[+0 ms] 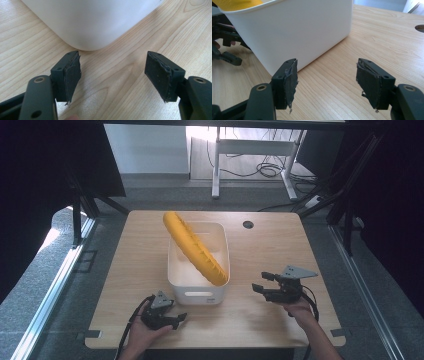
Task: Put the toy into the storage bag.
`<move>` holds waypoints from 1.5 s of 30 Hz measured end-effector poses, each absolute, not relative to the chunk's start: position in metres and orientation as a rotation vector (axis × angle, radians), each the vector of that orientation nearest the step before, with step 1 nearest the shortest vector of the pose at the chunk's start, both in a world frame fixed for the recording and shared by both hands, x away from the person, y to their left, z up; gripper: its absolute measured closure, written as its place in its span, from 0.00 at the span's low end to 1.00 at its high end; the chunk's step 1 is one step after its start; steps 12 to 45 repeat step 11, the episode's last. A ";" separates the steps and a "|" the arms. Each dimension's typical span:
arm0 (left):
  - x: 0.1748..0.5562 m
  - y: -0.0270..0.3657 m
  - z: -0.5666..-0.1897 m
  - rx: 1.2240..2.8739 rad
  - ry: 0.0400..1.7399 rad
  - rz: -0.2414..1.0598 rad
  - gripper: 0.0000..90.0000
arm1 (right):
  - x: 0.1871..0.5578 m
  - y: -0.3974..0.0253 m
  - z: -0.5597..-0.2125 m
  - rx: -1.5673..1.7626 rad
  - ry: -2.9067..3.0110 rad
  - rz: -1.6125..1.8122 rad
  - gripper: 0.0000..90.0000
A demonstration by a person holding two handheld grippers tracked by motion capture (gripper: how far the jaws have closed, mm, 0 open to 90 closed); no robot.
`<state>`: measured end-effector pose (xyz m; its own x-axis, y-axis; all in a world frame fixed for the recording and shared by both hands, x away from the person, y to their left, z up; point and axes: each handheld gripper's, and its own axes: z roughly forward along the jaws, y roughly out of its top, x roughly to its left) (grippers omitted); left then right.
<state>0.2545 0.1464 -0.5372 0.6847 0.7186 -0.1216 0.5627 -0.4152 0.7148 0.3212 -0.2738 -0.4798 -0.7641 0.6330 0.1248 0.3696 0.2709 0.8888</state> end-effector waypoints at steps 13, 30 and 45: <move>0.255 0.147 -0.537 2.130 0.979 0.264 0.32 | 0.321 -0.273 -0.481 0.937 2.286 1.479 0.36; 0.255 0.147 -0.537 2.130 0.979 0.264 0.32 | 0.321 -0.273 -0.481 0.937 2.286 1.479 0.36; 0.255 0.147 -0.537 2.130 0.979 0.264 0.32 | 0.321 -0.273 -0.481 0.937 2.286 1.479 0.36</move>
